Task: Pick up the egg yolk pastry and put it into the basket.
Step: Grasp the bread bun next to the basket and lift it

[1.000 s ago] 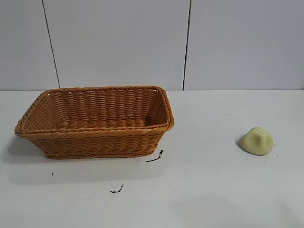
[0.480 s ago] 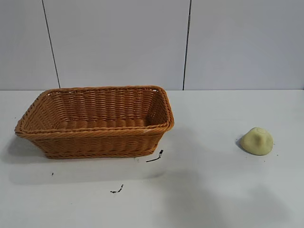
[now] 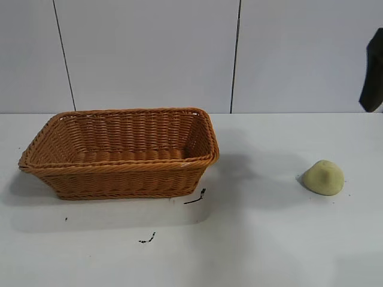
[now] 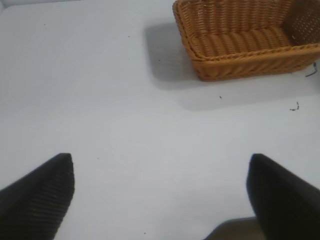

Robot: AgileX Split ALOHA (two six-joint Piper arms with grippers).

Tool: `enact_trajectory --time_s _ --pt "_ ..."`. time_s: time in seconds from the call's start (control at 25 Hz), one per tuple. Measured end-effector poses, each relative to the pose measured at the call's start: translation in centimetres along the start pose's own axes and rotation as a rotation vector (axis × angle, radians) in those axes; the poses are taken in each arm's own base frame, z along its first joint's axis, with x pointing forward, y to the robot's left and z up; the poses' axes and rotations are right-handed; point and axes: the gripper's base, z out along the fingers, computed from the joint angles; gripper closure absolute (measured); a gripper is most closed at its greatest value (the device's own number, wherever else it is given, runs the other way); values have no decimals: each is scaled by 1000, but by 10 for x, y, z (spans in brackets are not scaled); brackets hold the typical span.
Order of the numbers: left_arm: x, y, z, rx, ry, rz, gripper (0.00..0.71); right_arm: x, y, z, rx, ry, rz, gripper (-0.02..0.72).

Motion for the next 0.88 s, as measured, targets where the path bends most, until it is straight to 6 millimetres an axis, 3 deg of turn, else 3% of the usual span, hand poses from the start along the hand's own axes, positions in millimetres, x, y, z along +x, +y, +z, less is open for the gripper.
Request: enact_trajectory --time_s 0.24,0.28,0.4,0.68,0.88 --pt "0 0 0 0 0 0 14 -34 7 50 -10 23 -15 10" --pt "0 0 0 0 0 0 14 -34 7 50 -10 23 -15 10" --pt "0 0 0 0 0 0 14 -41 6 77 -2 31 -19 10" --pt "0 0 0 0 0 0 14 -38 3 142 7 106 -5 10" --pt "0 0 0 0 0 0 14 -34 2 169 9 135 -3 10"
